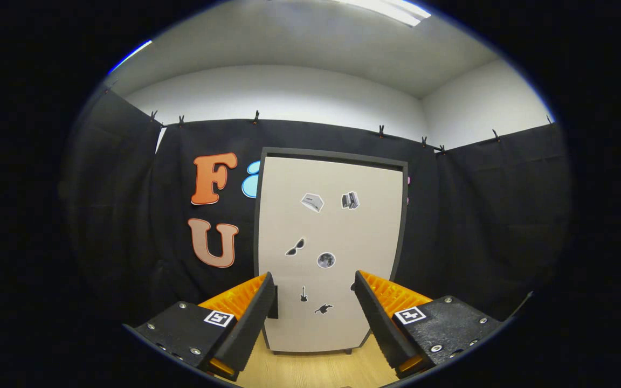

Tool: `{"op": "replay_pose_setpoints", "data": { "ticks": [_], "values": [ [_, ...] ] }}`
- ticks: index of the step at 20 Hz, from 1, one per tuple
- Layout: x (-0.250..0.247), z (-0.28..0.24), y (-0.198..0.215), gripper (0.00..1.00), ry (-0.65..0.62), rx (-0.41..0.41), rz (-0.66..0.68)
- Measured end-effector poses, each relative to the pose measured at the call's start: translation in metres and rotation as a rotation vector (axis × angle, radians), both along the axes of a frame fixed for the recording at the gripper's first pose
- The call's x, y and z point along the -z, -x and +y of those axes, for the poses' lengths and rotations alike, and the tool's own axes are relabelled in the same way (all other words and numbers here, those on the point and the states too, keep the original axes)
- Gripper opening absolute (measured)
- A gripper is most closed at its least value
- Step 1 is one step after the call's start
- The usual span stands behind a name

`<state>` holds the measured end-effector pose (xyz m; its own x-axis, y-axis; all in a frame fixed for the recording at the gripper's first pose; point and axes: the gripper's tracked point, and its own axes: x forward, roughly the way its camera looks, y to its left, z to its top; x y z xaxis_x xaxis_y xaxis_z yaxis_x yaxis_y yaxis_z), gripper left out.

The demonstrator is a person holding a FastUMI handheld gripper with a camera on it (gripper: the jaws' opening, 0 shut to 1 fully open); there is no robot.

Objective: Open the shoe cabinet door, grab the shoes and put them into the shoe cabinet, then close the shoe cabinet door.

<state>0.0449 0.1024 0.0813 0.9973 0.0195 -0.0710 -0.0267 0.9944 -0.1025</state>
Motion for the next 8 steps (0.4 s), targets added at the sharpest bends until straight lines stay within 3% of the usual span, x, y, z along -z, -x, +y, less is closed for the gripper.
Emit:
{"op": "replay_pose_setpoints", "data": {
  "ticks": [8],
  "values": [
    [0.000, -0.015, 0.013, 0.93, 0.001, 0.039, 0.006]
  ]
}}
